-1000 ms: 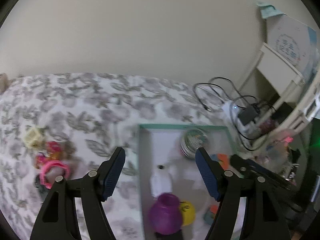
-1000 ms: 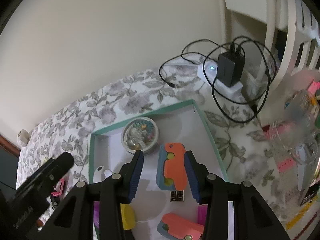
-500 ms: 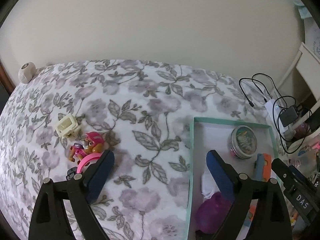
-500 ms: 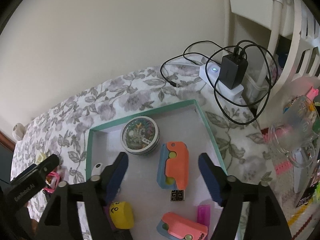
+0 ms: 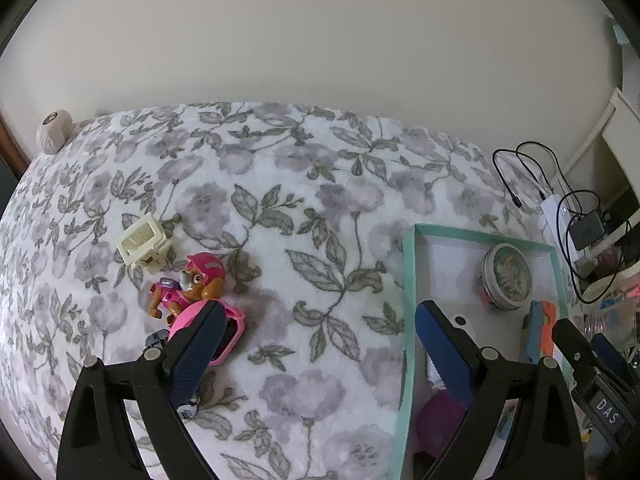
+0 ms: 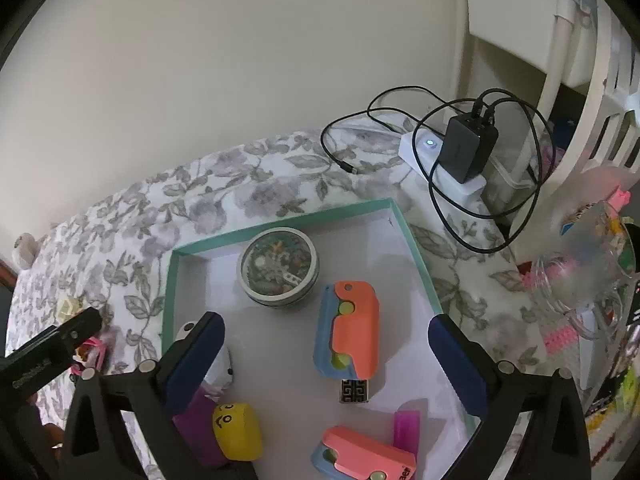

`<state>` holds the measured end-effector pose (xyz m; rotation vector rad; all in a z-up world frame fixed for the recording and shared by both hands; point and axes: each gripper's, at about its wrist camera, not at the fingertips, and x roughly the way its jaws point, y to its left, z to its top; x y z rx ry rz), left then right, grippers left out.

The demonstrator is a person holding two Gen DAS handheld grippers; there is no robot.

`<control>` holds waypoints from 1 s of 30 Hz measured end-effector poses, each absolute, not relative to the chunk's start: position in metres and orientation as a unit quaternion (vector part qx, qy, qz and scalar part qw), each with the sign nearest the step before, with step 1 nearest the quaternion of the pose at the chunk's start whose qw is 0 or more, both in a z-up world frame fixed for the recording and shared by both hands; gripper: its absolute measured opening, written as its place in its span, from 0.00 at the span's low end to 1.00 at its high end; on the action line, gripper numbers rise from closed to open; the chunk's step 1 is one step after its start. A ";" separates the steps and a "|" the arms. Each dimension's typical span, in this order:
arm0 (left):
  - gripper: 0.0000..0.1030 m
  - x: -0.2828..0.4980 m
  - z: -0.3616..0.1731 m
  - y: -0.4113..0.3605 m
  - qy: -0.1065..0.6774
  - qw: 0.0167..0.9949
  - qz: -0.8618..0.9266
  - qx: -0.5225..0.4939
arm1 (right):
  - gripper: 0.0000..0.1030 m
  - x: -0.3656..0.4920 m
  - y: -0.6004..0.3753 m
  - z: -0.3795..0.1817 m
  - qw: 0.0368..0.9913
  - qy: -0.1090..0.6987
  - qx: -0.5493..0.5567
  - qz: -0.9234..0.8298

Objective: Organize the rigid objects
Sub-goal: 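Withdraw both tools from the tray toward the pink watch and figurine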

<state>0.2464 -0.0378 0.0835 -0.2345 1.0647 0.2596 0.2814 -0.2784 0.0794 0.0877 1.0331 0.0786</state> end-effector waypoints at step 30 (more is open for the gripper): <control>0.93 0.165 0.116 0.155 0.465 0.821 0.236 -0.232 | 1.00 0.244 -0.163 0.131 0.884 0.446 0.022 0.138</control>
